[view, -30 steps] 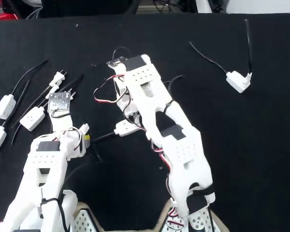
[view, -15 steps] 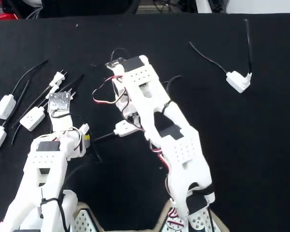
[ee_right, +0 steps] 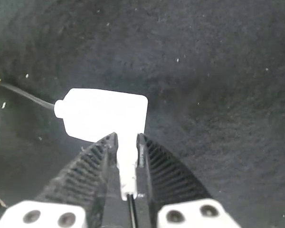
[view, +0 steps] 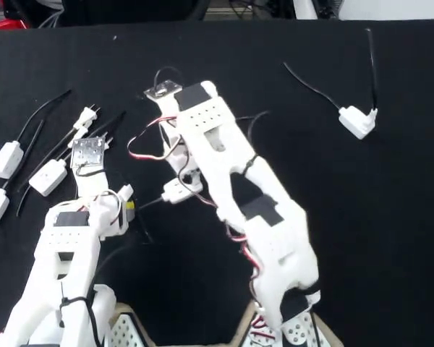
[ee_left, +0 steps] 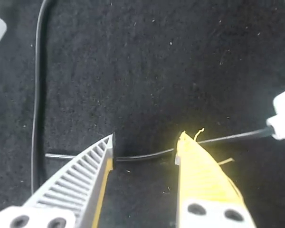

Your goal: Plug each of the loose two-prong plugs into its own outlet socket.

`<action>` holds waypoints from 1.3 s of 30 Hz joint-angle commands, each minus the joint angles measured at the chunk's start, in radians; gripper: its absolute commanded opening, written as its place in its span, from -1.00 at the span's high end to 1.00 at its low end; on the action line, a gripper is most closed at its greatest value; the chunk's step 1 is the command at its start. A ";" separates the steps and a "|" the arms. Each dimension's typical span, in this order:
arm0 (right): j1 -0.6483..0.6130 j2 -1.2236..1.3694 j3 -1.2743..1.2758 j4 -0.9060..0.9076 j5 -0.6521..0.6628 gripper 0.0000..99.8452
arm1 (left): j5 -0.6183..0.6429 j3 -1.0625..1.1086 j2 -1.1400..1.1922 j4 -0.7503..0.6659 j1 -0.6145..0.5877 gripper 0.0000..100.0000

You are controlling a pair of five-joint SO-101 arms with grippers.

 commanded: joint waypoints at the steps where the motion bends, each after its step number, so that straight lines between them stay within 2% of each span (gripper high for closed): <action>1: -0.011 -0.124 0.022 0.020 0.006 0.98 | -0.008 -0.004 -0.020 -0.011 -0.005 0.57; 6: -0.006 -0.134 0.085 -0.006 0.061 0.98 | -0.008 -0.004 -0.021 -0.009 -0.005 0.57; 13: 0.063 -0.154 0.298 -0.215 0.167 0.98 | -0.008 -0.004 -0.021 -0.008 -0.005 0.57; 22: 0.064 -0.450 0.684 -0.462 0.178 0.97 | -0.008 -0.004 -0.021 -0.008 -0.005 0.57; 24: 0.048 -0.498 0.734 -0.485 0.180 0.90 | -0.008 -0.004 -0.021 -0.008 -0.005 0.57; 27: 0.020 -0.507 0.751 -0.489 0.181 0.66 | -0.008 -0.004 -0.021 -0.008 -0.005 0.57; 29: 0.003 -0.513 0.750 -0.491 0.210 0.57 | -0.008 -0.004 -0.021 -0.008 -0.005 0.57; 35: -0.023 -0.518 0.651 -0.450 0.242 0.60 | -0.008 -0.004 -0.023 -0.006 -0.007 0.57; 39: -0.038 -0.518 0.573 -0.384 0.390 0.60 | -0.008 -0.004 -0.023 -0.006 -0.007 0.57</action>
